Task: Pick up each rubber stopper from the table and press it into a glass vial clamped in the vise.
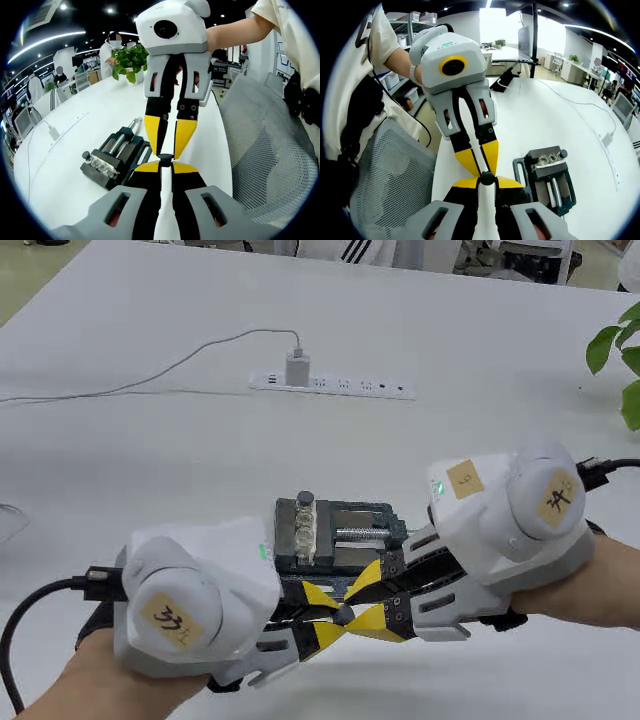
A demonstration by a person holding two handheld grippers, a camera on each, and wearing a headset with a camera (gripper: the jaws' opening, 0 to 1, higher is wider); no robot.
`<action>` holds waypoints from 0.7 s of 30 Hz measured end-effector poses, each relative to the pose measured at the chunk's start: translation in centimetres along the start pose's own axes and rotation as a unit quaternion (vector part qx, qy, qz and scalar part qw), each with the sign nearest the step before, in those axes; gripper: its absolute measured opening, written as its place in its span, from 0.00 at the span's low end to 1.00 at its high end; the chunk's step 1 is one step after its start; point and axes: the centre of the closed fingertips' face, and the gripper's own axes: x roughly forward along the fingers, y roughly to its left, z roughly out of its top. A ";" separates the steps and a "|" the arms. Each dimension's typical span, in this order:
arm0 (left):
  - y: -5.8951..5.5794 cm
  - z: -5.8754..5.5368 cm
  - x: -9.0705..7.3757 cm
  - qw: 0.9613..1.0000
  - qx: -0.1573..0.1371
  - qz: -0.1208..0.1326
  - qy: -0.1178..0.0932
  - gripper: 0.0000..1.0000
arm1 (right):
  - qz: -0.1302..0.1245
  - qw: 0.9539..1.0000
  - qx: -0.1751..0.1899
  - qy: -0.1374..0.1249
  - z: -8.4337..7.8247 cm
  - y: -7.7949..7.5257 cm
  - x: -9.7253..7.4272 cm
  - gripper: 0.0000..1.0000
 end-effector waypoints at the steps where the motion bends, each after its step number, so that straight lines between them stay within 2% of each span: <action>1: 0.0 0.0 0.0 1.000 0.001 0.000 0.000 0.03 | 0.000 1.000 0.000 0.000 0.0 0.0 0.0 0.07; 10: -0.1 -0.2 0.0 1.000 0.004 -0.001 0.001 0.04 | 0.008 1.000 0.022 0.001 -0.1 0.1 0.1 0.06; 21: -0.1 -0.4 0.2 1.000 0.006 0.001 -0.001 0.05 | 0.012 1.000 0.024 0.005 -0.2 0.1 0.3 0.06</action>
